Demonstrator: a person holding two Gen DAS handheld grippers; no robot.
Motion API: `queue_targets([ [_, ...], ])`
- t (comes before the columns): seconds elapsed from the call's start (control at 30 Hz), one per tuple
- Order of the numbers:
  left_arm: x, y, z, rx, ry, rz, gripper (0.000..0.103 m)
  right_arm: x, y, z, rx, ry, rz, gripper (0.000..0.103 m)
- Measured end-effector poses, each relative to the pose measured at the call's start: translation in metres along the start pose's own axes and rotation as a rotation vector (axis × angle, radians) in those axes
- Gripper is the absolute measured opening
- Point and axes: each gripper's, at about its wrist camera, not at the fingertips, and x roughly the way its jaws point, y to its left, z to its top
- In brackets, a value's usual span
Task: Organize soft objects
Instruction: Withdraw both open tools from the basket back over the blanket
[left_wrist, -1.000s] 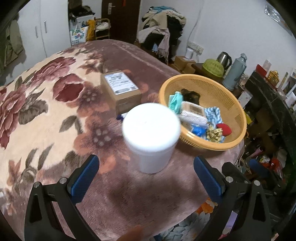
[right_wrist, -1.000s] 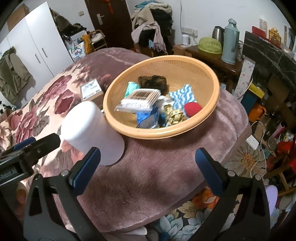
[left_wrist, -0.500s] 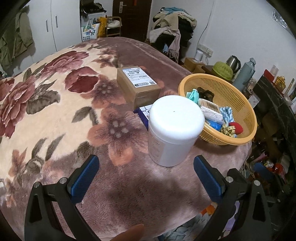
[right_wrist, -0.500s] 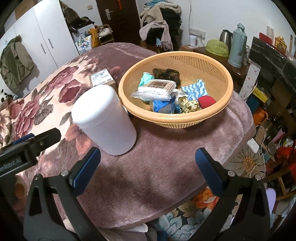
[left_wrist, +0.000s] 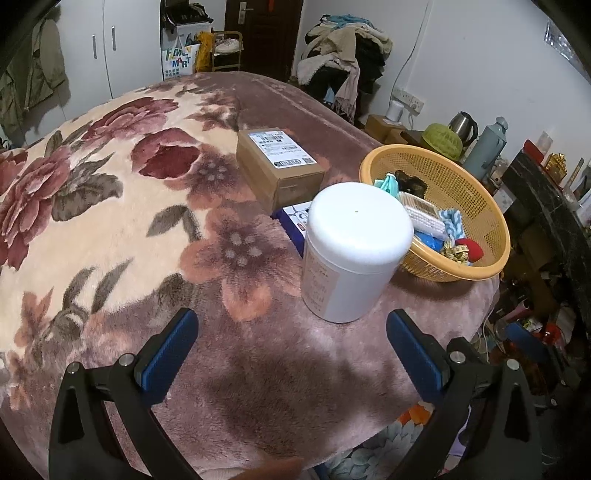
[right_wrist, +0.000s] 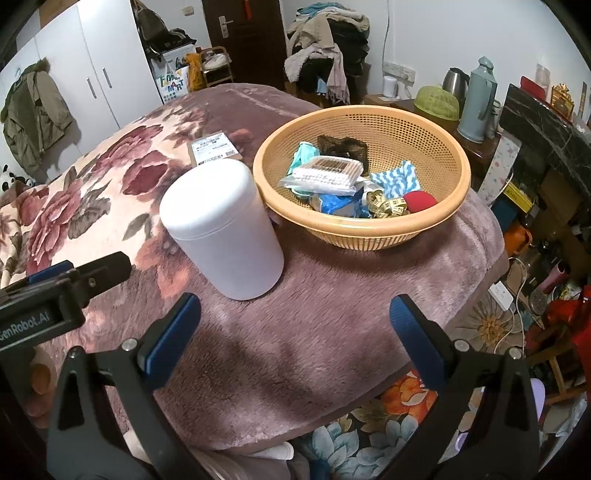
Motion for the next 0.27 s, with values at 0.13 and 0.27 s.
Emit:
queue_targets([
  [0.13, -0.004, 0.011, -0.003, -0.006, -0.008, 0.008, 0.102, 0.0, 0.007, -0.001, -0.014, 0.0, 0.004, 0.103],
  [0.27, -0.007, 0.029, -0.006, -0.031, -0.017, 0.013, 0.102, 0.0, 0.021, -0.006, -0.033, -0.002, 0.011, 0.103],
])
